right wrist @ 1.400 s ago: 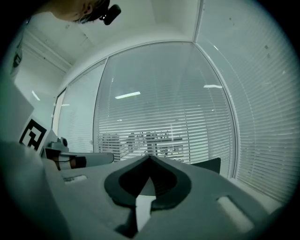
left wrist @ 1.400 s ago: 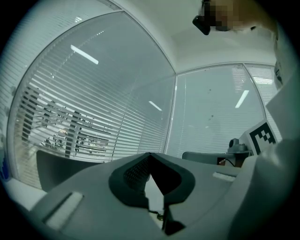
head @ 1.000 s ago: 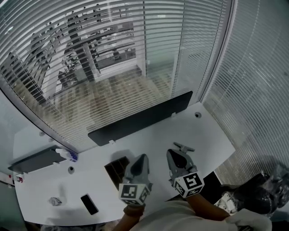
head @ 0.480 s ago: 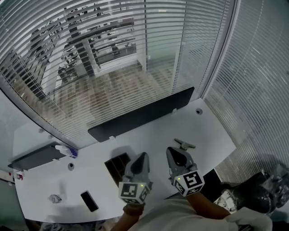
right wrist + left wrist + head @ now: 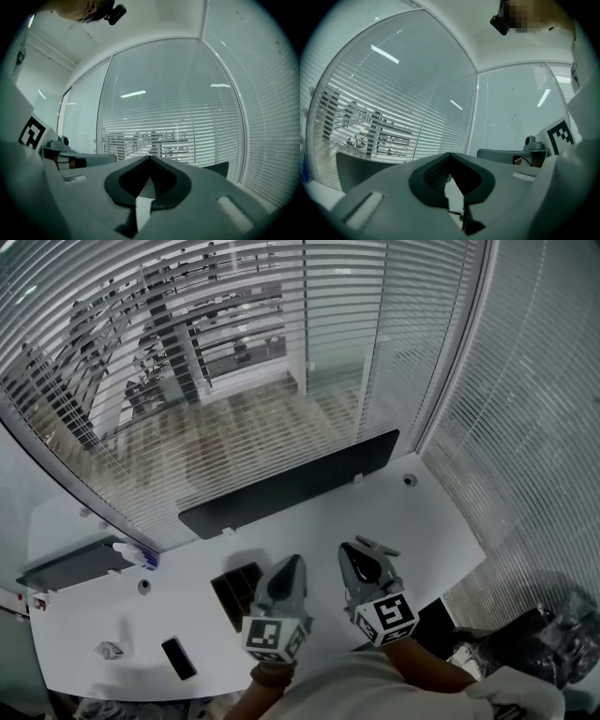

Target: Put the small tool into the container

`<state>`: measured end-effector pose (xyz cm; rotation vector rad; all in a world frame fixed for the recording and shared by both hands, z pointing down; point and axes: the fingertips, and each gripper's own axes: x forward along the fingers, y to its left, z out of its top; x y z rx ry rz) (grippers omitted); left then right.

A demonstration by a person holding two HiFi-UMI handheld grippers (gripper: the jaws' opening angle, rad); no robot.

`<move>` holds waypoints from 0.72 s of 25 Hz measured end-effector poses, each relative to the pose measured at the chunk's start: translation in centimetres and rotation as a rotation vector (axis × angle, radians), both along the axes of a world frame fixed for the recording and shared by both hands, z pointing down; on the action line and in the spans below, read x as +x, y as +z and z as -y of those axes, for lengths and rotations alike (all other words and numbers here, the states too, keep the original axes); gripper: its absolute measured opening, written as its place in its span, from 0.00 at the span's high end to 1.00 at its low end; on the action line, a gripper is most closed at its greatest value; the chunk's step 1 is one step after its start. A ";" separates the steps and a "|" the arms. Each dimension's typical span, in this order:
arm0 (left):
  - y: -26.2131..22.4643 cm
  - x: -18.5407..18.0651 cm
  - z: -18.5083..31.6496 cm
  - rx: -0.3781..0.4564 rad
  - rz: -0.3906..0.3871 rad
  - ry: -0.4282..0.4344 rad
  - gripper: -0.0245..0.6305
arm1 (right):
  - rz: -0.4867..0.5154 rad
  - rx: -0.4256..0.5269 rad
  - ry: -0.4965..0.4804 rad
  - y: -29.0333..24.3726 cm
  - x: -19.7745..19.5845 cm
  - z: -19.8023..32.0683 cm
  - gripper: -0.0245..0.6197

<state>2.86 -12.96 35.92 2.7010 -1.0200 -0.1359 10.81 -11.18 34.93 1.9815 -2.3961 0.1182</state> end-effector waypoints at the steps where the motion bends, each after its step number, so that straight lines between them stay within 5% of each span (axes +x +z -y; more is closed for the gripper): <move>1: 0.0 0.3 0.0 -0.001 -0.002 0.003 0.96 | -0.005 0.003 0.000 -0.1 0.2 0.0 0.96; 18: 2.6 8.1 -0.1 -0.043 0.043 0.114 0.96 | -0.032 -0.051 0.046 2.9 6.1 -1.2 0.96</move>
